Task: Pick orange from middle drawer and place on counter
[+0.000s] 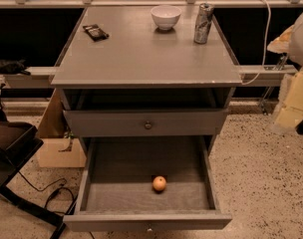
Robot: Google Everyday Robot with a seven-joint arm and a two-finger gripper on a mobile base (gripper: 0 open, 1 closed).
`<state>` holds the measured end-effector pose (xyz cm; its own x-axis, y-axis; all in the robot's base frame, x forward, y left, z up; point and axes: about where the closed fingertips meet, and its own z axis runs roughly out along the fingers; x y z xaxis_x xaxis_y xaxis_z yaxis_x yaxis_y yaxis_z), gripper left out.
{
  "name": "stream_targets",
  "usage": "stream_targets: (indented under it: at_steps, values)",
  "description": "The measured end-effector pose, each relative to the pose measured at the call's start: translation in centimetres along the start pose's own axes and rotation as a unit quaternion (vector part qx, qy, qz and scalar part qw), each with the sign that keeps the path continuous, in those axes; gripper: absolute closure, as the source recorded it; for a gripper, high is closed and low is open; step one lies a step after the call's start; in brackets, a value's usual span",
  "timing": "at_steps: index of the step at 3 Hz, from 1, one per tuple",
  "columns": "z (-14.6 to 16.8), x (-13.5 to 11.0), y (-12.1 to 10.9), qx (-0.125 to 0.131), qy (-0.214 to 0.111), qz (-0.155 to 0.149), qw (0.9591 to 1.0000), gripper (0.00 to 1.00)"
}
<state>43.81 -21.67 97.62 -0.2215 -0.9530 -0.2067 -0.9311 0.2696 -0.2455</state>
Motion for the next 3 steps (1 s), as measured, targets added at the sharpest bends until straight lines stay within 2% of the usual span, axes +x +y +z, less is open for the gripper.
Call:
stream_targets:
  at_steps: [2, 3]
  values:
    - [1.2, 0.1, 0.3, -0.004, -0.013, 0.007, 0.9999, 0.0]
    - [7.0, 0.2, 3.2, -0.036, -0.074, 0.047, 0.9955, 0.0]
